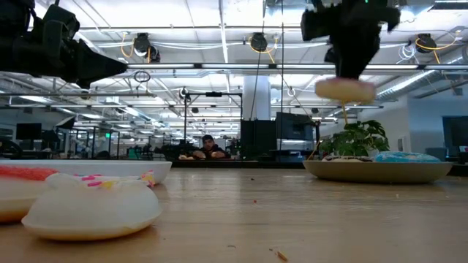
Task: Pick & Place donuts
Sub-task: Put the large pink donut on the gray plate
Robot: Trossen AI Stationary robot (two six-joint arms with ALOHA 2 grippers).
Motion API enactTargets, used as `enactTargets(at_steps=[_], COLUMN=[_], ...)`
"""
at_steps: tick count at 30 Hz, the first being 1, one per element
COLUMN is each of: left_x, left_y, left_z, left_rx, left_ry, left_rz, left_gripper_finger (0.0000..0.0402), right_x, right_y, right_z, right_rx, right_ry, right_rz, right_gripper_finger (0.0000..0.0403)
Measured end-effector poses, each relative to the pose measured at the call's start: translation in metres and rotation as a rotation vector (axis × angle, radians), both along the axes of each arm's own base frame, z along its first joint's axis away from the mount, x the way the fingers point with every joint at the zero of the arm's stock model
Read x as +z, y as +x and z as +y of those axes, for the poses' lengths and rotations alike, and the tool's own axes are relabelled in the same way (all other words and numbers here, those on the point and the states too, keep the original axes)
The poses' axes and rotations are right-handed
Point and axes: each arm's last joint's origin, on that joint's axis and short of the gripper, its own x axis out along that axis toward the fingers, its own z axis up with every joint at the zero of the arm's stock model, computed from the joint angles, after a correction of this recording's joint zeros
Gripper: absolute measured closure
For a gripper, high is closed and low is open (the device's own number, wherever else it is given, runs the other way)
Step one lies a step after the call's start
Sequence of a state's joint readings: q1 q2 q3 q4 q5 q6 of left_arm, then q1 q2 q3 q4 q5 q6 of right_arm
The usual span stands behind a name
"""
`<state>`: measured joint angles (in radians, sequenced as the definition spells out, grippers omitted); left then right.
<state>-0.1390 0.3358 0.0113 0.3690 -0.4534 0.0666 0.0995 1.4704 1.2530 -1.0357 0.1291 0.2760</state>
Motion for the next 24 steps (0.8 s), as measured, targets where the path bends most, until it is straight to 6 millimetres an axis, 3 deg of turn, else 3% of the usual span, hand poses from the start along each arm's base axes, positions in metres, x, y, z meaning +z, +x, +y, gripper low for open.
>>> enactTargets(at_steps=[14, 20, 24], left_x=[0.0, 0.0, 0.0], left_y=[0.0, 0.0, 0.0], left_z=[0.0, 0.0, 0.0], left_rx=[0.001, 0.001, 0.001], left_ry=[-0.002, -0.001, 0.0], left_rz=[-0.001, 0.0, 0.0], left_gripper_finger=[0.0376, 0.0376, 0.0376], right_x=[-0.074, -0.089, -0.091], right_y=[-0.008, -0.016, -0.018], right_z=[-0.018, -0.02, -0.02], right_rx=[0.0, -0.009, -0.009], right_ry=[0.08, 0.089, 0.089], right_rz=[-0.054, -0.02, -0.012], right_gripper_finger=[0.0383, 0.0376, 0.0332])
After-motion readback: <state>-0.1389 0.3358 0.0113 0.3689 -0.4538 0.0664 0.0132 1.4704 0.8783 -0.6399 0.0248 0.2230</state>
